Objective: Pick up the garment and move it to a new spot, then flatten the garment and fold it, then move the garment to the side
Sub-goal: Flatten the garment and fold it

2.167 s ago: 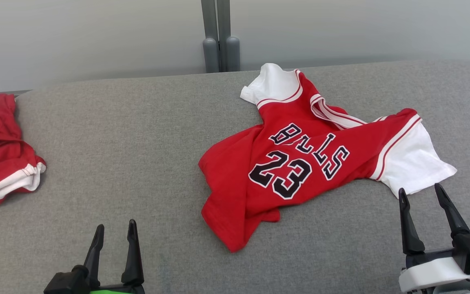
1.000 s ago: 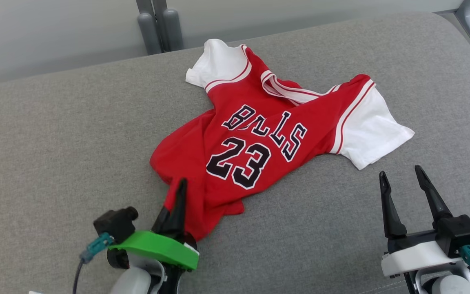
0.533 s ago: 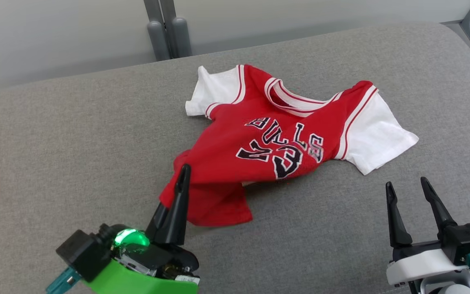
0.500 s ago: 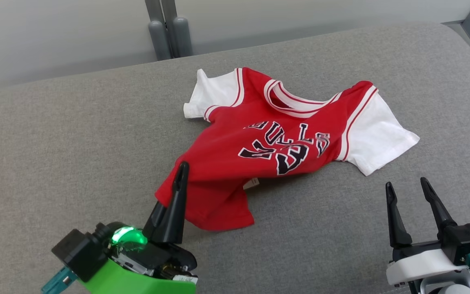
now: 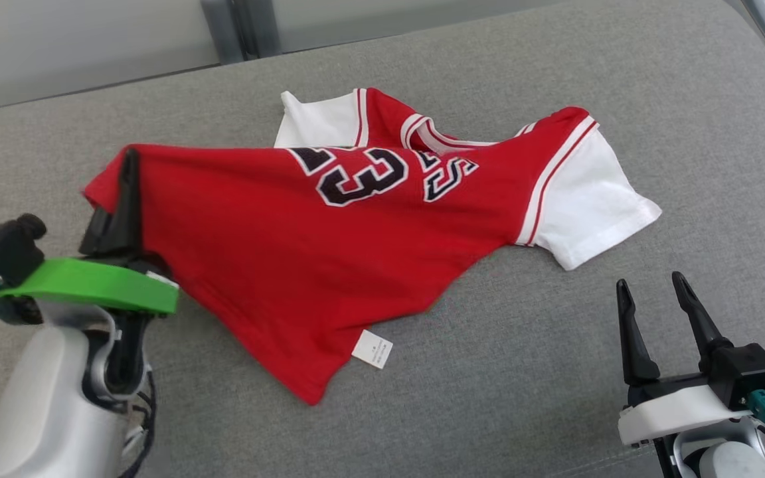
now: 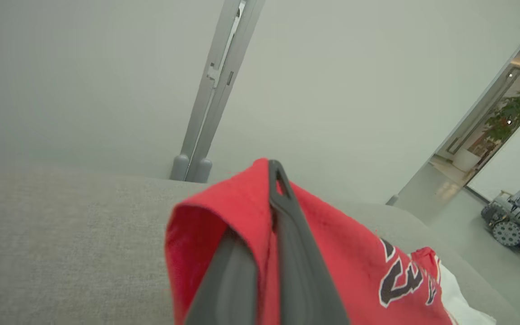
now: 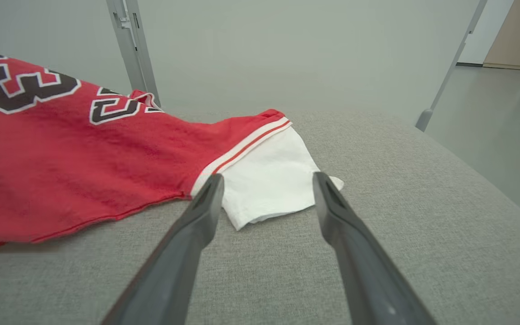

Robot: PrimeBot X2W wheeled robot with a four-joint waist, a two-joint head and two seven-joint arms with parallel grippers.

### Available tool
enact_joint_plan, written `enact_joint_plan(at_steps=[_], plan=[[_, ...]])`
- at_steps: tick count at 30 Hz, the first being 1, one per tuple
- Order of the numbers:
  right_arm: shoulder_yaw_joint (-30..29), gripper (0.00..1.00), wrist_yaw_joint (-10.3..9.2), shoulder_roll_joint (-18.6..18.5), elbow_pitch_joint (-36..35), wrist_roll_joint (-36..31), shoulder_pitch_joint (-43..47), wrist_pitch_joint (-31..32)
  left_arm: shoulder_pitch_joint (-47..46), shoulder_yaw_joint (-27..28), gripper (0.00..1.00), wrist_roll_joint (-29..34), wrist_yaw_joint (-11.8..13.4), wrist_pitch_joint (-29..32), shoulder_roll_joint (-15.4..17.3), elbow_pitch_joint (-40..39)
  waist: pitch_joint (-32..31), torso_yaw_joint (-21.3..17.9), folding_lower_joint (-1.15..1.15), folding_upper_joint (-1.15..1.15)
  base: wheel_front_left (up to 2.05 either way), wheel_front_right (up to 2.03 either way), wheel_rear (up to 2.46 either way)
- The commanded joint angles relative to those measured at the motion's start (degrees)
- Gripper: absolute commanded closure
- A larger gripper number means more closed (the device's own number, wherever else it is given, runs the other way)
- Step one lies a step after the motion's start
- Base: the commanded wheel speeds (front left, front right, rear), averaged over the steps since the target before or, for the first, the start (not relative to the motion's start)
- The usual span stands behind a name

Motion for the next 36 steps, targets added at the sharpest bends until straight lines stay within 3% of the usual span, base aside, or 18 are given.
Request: enact_joint_plan(at_steps=[1,2,3,4,5,11,13,16,19,22,29,30,31,32,33,36], plan=[[-0.3,0.00,-0.06,0.0,0.3,0.4,-0.4,-0.2,-2.4,1.3,1.00,-0.5,0.7,-0.6,0.7,4.5,1.8,-1.3,0.00,0.00,0.00,0.00,0.00],[-0.5,0.00,-0.06,-0.1,0.6,0.4,-0.3,-0.2,-3.7,1.4,0.84,0.2,1.0,-0.8,1.2,8.6,2.0,-1.3,0.00,0.00,0.00,0.00,0.00],[-0.5,0.00,-0.06,0.0,1.0,0.3,-0.1,-0.2,-4.8,0.8,0.58,1.8,0.9,-0.9,2.0,11.7,2.1,-1.2,0.00,0.00,0.00,0.00,0.00],[-0.3,0.00,-0.06,0.0,1.2,0.2,-0.2,-0.2,-6.0,0.7,0.01,2.0,0.7,-1.3,2.0,15.1,2.3,-1.2,0.00,0.00,0.00,0.00,0.00],[-0.3,0.00,-0.06,0.0,1.3,0.1,-0.4,-0.2,-6.8,0.8,0.00,2.1,0.4,-1.7,1.9,17.3,2.4,-1.2,0.00,0.00,0.00,0.00,0.00],[-0.5,0.00,-0.06,0.0,1.5,-0.3,-0.6,-0.2,-4.4,3.5,0.00,5.4,2.5,-4.7,1.5,23.1,1.0,-0.4,0.00,0.00,0.00,0.00,0.00],[-0.8,0.00,-0.06,-0.1,1.2,-0.3,-0.4,-0.2,-1.3,5.7,0.00,8.2,3.0,-4.8,-0.1,18.4,0.6,-0.1,0.00,0.00,0.00,0.00,0.00],[-1.3,0.00,-0.06,0.0,1.0,-0.3,0.4,-0.2,7.0,5.9,0.00,12.5,1.1,-4.7,-4.7,8.6,-0.2,0.7,0.00,0.00,0.00,0.00,0.00],[-1.6,0.00,-0.06,-0.1,0.9,-0.5,1.0,-0.2,13.5,1.9,0.00,16.1,-1.2,-4.7,-8.3,2.1,-0.5,1.7,0.00,0.00,0.00,0.00,0.00],[-1.2,0.00,-0.06,-0.1,1.0,-0.7,0.9,-0.2,17.4,-5.3,0.00,19.0,-2.3,-4.7,-10.4,0.7,-0.8,2.3,0.00,0.00,0.00,0.00,0.00],[-0.8,0.00,-0.06,-0.1,1.3,-0.7,0.0,-0.2,15.0,-13.7,0.00,22.2,-1.5,0.6,-11.7,10.4,-1.0,2.4,0.00,0.00,0.00,0.00,0.00],[-0.8,0.00,-0.06,-0.1,1.3,-0.7,0.0,-0.2,14.2,-14.3,0.16,22.3,-1.6,1.4,-11.8,12.2,-1.1,2.3,0.00,0.00,0.00,0.00,0.00],[-0.8,0.00,-0.06,-0.1,1.3,-0.7,0.0,-0.2,13.8,-14.4,0.62,21.9,-1.6,1.7,-11.9,13.5,-1.2,2.2,0.00,0.00,0.00,0.00,0.00],[-0.8,0.00,-0.06,-0.1,1.3,-0.7,0.1,-0.2,13.2,-14.4,0.87,21.7,-1.6,2.1,-11.8,15.2,-1.3,2.1,0.00,0.00,0.00,0.00,0.00],[-1.0,0.00,-0.06,-0.1,1.4,-0.8,0.3,-0.2,12.7,-14.7,1.00,21.9,-1.6,2.2,-11.8,16.8,-1.5,2.0,0.00,0.00,0.00,0.00,0.00],[-1.2,0.00,-0.06,-0.1,1.5,-0.8,1.1,-0.2,11.7,-14.3,1.00,21.5,-1.7,1.2,-11.3,19.7,-2.1,2.0,0.00,0.00,0.00,0.00,0.00]])
